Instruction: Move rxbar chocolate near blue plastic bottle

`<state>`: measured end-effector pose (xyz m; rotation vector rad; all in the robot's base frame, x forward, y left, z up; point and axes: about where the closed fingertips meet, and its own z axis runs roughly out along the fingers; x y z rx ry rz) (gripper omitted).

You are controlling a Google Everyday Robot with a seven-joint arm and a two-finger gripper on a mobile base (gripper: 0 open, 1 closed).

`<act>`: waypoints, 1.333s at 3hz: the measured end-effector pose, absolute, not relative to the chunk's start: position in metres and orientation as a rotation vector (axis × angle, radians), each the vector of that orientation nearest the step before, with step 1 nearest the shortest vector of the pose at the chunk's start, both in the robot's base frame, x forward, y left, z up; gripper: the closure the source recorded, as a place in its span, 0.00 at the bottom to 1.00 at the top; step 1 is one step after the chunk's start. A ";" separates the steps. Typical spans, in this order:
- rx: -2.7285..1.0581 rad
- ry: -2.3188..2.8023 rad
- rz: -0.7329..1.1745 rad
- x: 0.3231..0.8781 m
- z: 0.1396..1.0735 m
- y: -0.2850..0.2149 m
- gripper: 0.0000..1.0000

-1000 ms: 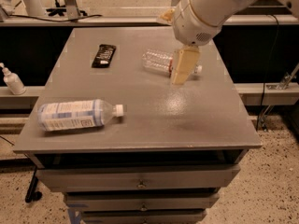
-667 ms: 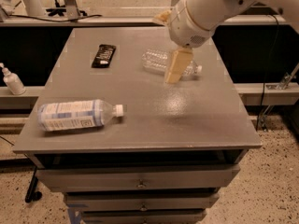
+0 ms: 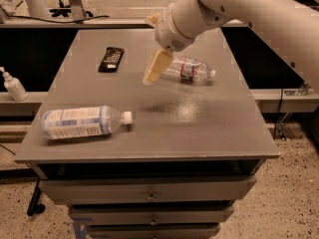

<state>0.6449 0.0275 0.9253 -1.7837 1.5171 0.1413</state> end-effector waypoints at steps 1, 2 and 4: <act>-1.699 1.551 0.192 0.668 0.913 0.060 0.00; -1.647 1.591 0.219 0.687 0.891 0.091 0.00; -1.546 1.696 0.247 0.727 0.855 0.126 0.00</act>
Offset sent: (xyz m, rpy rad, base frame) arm 0.0693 0.0988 -0.0602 0.1374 0.0805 -0.1385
